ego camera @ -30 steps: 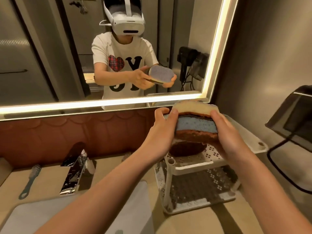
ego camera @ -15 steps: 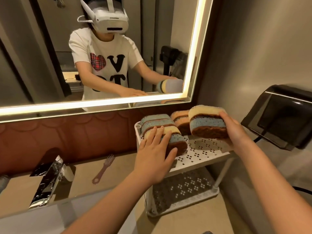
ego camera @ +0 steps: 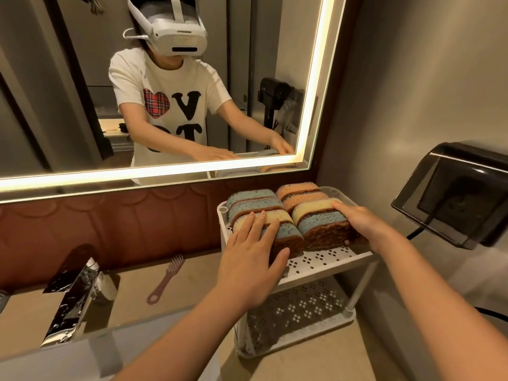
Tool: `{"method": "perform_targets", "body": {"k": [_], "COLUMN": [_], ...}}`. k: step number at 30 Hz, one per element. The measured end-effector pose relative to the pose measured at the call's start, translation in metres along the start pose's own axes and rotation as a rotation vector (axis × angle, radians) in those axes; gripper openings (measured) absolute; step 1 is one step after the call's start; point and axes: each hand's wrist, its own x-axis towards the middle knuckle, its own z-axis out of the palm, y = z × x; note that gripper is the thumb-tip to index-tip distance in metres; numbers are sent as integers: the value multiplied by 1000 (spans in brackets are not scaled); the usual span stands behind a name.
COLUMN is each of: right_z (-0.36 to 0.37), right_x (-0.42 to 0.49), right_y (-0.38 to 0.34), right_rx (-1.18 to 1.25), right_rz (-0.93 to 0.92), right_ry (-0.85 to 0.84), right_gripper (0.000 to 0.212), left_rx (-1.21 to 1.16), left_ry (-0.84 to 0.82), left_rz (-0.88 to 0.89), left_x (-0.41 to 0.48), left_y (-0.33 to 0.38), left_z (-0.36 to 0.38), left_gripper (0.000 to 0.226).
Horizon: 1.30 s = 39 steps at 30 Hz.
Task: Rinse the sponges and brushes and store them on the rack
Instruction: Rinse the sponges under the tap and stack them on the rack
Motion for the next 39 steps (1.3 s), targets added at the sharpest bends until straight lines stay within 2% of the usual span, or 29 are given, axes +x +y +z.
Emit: {"method": "perform_targets", "body": {"k": [6, 12, 17, 20, 22, 24, 26, 29, 31, 37, 39], "right_z": [9, 10, 8, 10, 13, 21, 31, 48, 60, 110, 130], "right_x": [8, 16, 26, 27, 22, 12, 0, -14, -27, -80, -97], "right_y": [-1, 2, 4, 6, 6, 1, -7, -17, -25, -38, -37], "right_rx": [-28, -149, -318, -516, -630, -623, -616, -600, -547, -442, -423], "right_rz": [-58, -96, -59, -98, -228, -381, -492, -638, -713, -773, -777], "right_ry": [-30, -64, -40, 96, 276, 427, 476, 447, 389, 122, 47], "right_gripper": [32, 49, 64, 67, 59, 48, 39, 28, 23, 24, 22], "left_rx": [-9, -5, -20, -21, -31, -97, -231, -391, -433, -501, -533], "left_ry": [12, -4, -31, -57, -95, -132, -94, 73, 128, 119, 100], "left_rz": [-5, -8, -9, -6, 4, 18, 31, 18, 14, 11, -21], "left_x": [0, 1, 2, 5, 9, 13, 13, 3, -6, -46, -65], "left_y": [0, 0, 1, -1, -2, -4, -8, -12, -17, -50, -65], "left_z": [1, 0, 0, -1, -4, -10, -16, -25, -34, -64, -71], "left_gripper": [67, 60, 60, 61, 62, 62, 60, 54, 48, 16, 14]}}
